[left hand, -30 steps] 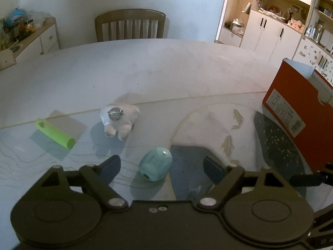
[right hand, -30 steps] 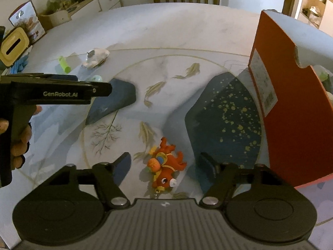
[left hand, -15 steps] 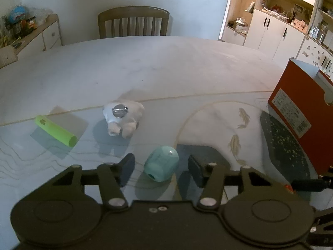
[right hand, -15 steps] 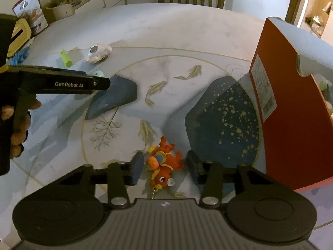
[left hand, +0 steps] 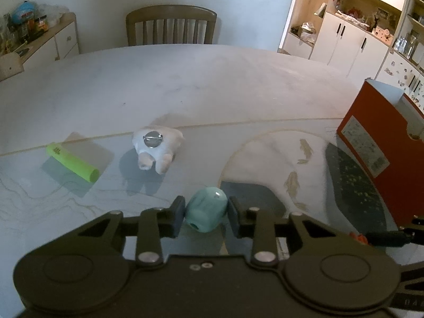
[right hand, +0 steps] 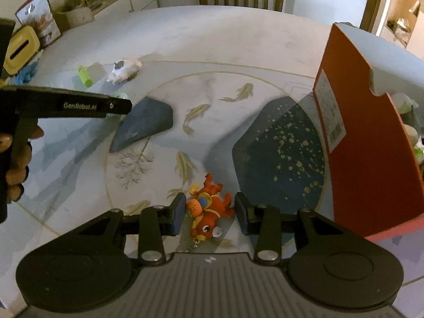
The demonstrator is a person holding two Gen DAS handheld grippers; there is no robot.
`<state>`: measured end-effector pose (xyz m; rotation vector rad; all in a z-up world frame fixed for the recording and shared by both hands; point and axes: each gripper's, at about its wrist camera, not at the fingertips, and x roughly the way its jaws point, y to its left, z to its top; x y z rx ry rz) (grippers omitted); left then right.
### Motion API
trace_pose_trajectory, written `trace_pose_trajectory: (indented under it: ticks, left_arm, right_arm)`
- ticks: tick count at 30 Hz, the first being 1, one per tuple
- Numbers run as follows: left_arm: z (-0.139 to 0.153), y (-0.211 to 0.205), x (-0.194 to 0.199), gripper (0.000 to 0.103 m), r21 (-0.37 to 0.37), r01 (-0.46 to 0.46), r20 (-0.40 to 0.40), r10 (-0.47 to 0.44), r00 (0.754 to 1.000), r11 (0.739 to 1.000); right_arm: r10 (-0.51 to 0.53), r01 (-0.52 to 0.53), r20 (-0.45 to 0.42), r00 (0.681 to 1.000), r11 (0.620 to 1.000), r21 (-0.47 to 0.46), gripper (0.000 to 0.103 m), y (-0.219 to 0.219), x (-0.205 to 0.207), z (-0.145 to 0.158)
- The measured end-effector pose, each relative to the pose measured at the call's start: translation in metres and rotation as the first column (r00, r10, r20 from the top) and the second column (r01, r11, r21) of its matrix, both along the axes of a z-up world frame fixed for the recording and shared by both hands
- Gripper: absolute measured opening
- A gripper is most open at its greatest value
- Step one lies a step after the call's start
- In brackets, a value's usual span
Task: Organize objects
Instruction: 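Carry the fish charm and teal ball over the red box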
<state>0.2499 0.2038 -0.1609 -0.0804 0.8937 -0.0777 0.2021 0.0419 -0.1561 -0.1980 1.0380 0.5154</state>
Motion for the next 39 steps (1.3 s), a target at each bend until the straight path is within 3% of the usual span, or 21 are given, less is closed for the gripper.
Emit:
trace_pose_trajectory:
  ticks: [12,21,29,39]
  left_arm:
    - [0.038,-0.02,-0.017,0.033,-0.051,0.041,-0.01,-0.041,0.999,0.998]
    - [0.068,-0.056,-0.024,0.033,-0.068,0.088,-0.005,-0.089,0.996,0.994]
    - [0.099,-0.099,-0.022,0.033,-0.046,0.142,0.035,-0.14,0.99,0.989]
    - [0.119,-0.163,-0.009,0.033,-0.032,0.18,0.064,-0.178,0.982,0.983]
  right_arm:
    - [-0.015,0.014,0.017,1.0,0.996,0.083,0.039,-0.024,-0.021,0.04]
    - [-0.024,0.019,0.029,0.999,0.988,0.155,0.039,-0.053,-0.026,0.088]
    - [-0.023,0.017,0.032,0.999,0.986,0.165,0.039,-0.089,-0.008,0.117]
    - [-0.079,0.051,0.133,0.988,0.979,0.199,0.039,-0.157,0.036,0.155]
